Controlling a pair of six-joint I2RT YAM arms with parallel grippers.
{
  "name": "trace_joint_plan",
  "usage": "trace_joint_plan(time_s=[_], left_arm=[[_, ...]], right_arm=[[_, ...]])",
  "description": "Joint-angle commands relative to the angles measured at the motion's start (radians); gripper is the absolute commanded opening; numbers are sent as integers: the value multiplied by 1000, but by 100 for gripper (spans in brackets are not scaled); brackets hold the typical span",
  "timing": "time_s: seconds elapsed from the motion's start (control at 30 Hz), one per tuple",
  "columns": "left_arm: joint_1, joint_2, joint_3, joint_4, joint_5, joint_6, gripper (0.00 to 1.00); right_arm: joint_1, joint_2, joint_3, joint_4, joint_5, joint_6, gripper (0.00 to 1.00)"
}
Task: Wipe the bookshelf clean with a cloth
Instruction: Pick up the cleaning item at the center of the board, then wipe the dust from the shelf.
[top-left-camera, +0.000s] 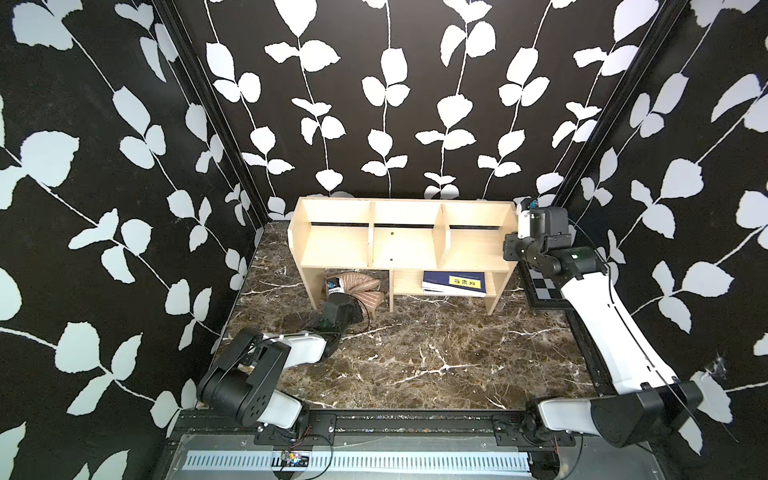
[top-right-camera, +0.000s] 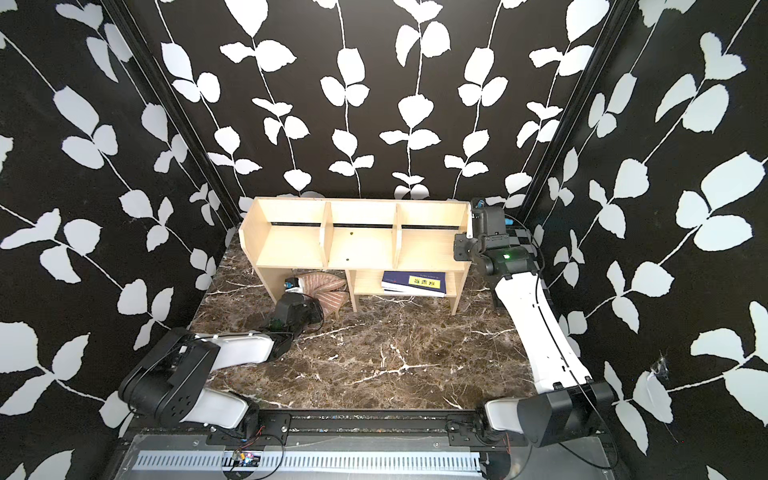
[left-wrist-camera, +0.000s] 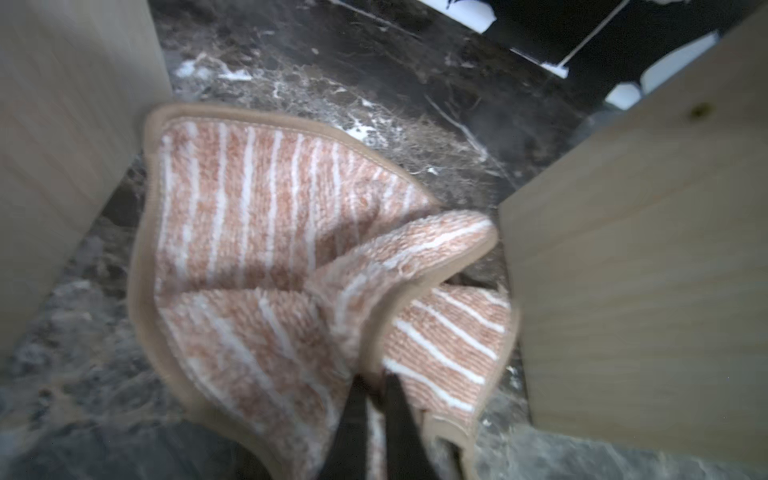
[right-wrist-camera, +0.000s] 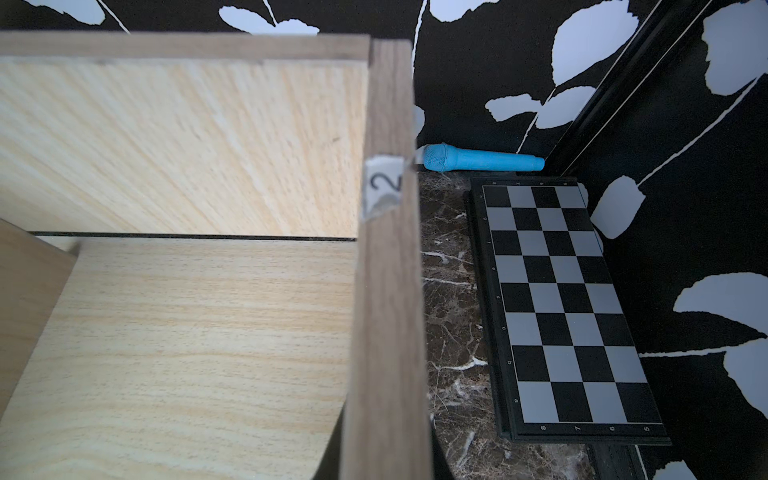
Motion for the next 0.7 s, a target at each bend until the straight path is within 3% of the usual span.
trace_joint_plan(time_s=[0.0,0.2,0.37,0.47,0.57,0.67], left_arm=[[-24,-189,-46,-119,22,8,0],[-164,-660,-23,-593,-43,49,0],[-184,-957,56,-830,-63,69,0],[-184,-972,193,-870,-19,129,0],[-184,-902,410,-904,22,220,0],[-184,-814,585,-903,-43,267,0]], right_arm=[[-6,-35,-3,91,-47,50,0],[-6,-32,15,85,-41,53,0],[-6,-35,15,88,-43,66,0],[-7,-33,22,85,-44,67,0],[-7,-29,33,75,-41,65,0],[-7,-27,29,79,-42,69,0]])
